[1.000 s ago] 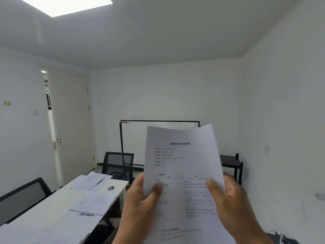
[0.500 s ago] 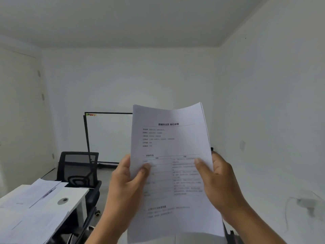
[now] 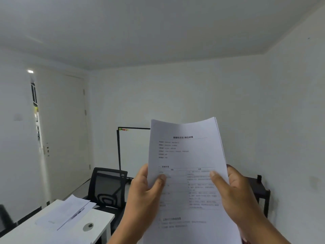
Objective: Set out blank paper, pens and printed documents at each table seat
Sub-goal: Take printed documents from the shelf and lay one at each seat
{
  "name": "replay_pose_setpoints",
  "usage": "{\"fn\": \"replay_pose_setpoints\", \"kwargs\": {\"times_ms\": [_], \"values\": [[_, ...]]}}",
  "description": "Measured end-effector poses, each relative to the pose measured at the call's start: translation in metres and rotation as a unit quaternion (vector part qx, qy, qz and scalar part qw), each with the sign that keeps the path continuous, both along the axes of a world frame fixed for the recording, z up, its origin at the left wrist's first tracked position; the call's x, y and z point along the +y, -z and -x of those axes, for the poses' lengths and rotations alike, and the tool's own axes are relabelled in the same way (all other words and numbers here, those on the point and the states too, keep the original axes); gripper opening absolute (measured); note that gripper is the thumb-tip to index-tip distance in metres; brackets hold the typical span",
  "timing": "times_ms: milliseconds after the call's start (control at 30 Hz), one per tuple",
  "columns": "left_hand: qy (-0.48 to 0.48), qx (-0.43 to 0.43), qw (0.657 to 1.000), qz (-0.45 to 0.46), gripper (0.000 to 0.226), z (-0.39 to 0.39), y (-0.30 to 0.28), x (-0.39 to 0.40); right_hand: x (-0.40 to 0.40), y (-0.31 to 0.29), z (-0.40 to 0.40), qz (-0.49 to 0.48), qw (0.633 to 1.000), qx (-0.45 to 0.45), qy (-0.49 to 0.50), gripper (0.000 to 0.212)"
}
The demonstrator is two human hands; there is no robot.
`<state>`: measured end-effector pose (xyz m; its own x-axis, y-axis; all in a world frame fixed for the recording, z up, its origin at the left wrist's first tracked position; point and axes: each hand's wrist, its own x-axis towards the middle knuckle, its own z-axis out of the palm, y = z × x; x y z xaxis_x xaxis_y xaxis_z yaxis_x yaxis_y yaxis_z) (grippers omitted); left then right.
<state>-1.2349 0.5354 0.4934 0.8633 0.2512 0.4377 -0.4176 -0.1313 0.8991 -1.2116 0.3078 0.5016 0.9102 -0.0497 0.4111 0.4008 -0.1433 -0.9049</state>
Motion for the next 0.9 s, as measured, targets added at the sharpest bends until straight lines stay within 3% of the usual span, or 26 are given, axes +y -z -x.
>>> {"fn": "replay_pose_setpoints", "kwargs": {"times_ms": [233,533,900], "values": [[-0.092,-0.019,0.994,-0.059,0.022,-0.129,-0.009,0.0,-0.002,-0.008,-0.153,-0.001,1.0,-0.029,-0.013,0.011],[-0.12,-0.022,0.992,-0.041,0.023,-0.293,-0.029,-0.026,-0.017,-0.028,-0.338,-0.036,0.994,-0.032,-0.1,0.015],[-0.157,-0.025,0.986,-0.044,0.023,-0.49,-0.018,0.027,0.048,-0.017,-0.554,-0.014,0.991,-0.039,-0.131,0.017]]}}
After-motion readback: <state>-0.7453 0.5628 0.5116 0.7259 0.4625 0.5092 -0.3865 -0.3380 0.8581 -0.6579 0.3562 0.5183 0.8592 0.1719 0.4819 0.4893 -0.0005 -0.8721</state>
